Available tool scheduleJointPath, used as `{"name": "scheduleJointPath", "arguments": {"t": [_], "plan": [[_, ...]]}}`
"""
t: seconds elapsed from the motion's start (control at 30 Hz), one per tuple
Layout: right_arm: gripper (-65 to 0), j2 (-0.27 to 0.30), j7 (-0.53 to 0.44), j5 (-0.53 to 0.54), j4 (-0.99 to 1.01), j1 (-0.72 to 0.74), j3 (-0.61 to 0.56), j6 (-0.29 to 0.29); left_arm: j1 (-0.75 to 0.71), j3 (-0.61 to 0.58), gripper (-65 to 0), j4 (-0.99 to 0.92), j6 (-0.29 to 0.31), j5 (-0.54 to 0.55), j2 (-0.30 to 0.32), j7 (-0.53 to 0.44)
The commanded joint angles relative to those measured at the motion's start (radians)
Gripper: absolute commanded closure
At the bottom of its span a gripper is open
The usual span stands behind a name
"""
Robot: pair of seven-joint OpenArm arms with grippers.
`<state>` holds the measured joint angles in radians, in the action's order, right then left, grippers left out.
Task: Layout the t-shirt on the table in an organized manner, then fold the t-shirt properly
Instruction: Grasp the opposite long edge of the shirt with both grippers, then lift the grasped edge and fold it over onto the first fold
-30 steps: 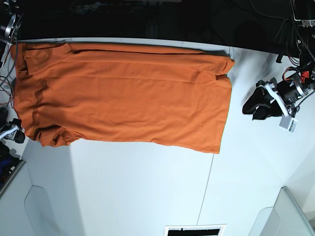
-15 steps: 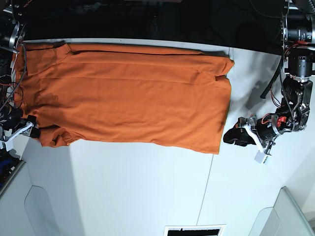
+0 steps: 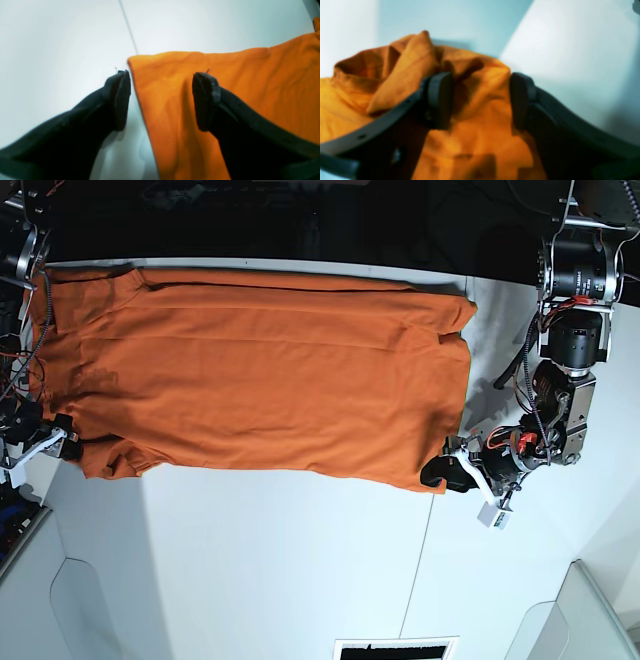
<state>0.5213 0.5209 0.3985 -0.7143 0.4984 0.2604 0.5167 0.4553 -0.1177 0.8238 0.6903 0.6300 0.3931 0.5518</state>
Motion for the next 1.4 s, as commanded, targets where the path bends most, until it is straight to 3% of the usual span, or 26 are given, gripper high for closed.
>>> {"name": "scheduleJointPath", "arguments": {"t": [0.0,0.1,0.23,0.33,0.43,0.57,0.67,0.77,0.97,1.23,1.37], "plan": [[-36.0,0.018,0.021,0.016,-0.011,0.019,0.002,0.011,0.026,0.005,-40.8,0.010,0.008,-0.005,0.006,-0.003],[-36.0,0.018,0.041,0.039,-0.011,0.019,0.002,0.011,0.026,-0.002,-34.8,0.010,0.008,-0.006,0.003,-0.002],[-35.0,0.018,0.056,0.034,-0.011,0.019,0.002,0.011,0.026,-0.003,-11.6,0.010,0.008,-0.006,0.003,0.021],[-21.4,0.019,0.056,0.022,-0.011,0.019,0.002,0.028,0.027,-0.003,0.0,0.010,0.008,-0.006,0.005,0.022],[0.0,0.019,0.056,0.012,-0.011,0.019,0.002,0.048,0.027,-0.003,0.0,0.022,0.008,-0.002,0.013,0.047],[0.0,0.032,0.056,0.013,-0.037,0.019,0.002,0.048,0.026,-0.003,0.0,0.081,0.008,0.078,0.042,0.170],[0.0,0.043,0.078,0.018,-0.075,0.019,0.002,0.049,0.026,-0.003,0.0,0.134,0.008,0.200,0.067,0.278],[0.0,0.060,0.140,0.079,-0.116,0.010,0.002,0.049,0.026,-0.003,0.0,0.175,0.008,0.306,0.087,0.403],[0.0,0.109,0.167,0.180,-0.285,-0.116,0.002,0.059,0.017,-0.003,0.0,0.207,0.008,0.530,0.132,0.622],[0.0,0.147,0.169,0.215,-0.495,-0.298,0.039,0.056,-0.033,-0.003,0.0,0.334,0.008,0.816,0.185,0.842],[0.0,0.147,0.172,0.218,-0.557,-0.370,0.094,0.056,-0.067,-0.003,0.0,0.383,0.008,0.854,0.219,0.844]]}}
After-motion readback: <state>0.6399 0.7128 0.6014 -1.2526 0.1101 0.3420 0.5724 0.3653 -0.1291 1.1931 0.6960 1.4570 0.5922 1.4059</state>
